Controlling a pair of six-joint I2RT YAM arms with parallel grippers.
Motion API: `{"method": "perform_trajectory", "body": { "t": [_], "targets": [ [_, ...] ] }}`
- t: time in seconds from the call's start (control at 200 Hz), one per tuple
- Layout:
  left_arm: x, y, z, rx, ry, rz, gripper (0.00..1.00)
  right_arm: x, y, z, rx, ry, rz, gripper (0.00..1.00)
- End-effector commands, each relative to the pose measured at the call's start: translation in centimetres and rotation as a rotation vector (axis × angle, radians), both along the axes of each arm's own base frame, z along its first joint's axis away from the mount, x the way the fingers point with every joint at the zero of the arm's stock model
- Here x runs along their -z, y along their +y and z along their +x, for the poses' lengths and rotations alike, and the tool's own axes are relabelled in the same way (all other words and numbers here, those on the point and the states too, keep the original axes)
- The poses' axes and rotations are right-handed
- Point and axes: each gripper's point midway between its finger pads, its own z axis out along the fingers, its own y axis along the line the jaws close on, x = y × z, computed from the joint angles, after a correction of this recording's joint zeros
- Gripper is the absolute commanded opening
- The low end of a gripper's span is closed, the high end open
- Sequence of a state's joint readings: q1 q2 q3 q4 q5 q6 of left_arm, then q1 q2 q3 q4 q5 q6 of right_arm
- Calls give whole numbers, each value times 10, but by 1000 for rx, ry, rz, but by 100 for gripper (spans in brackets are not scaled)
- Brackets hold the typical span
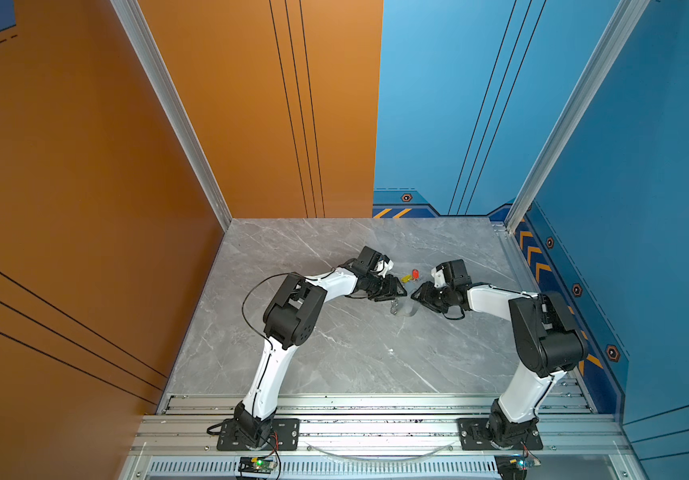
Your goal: Remove the keys from the keyring
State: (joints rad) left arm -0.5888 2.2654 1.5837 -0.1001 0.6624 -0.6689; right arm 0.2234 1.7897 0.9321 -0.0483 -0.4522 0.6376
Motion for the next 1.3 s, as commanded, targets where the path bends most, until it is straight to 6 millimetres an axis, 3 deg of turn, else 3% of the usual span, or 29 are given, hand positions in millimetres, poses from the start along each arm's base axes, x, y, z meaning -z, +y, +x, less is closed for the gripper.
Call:
{"method": "perform_trajectory", "body": {
  "t": [0.0, 0.355, 0.681, 0.806, 0.886, 1.086, 1.296],
  "targets": [
    [-16, -19, -7, 32, 17, -121, 52, 20, 5, -25, -9, 100, 9, 47],
    [-34, -17, -5, 43, 0, -142, 43, 21, 1, -25, -3, 100, 7, 45],
    [-26, -10, -5, 63, 1, -69, 16, 10, -5, -18, 15, 75, 27, 44],
    [-28, -7, 0, 53, 2, -68, 4, 1, -10, -15, 24, 55, 33, 44],
    [-32, -4, 4, 46, -3, -70, 1, -8, -13, -12, 33, 35, 46, 45],
    [-64, 1, 19, 8, -25, -133, 0, -53, -18, -6, 53, -57, 102, 58],
    [-132, 9, 39, -67, -56, -295, 0, -109, -10, -1, 113, -189, 252, 64]
  ]
}}
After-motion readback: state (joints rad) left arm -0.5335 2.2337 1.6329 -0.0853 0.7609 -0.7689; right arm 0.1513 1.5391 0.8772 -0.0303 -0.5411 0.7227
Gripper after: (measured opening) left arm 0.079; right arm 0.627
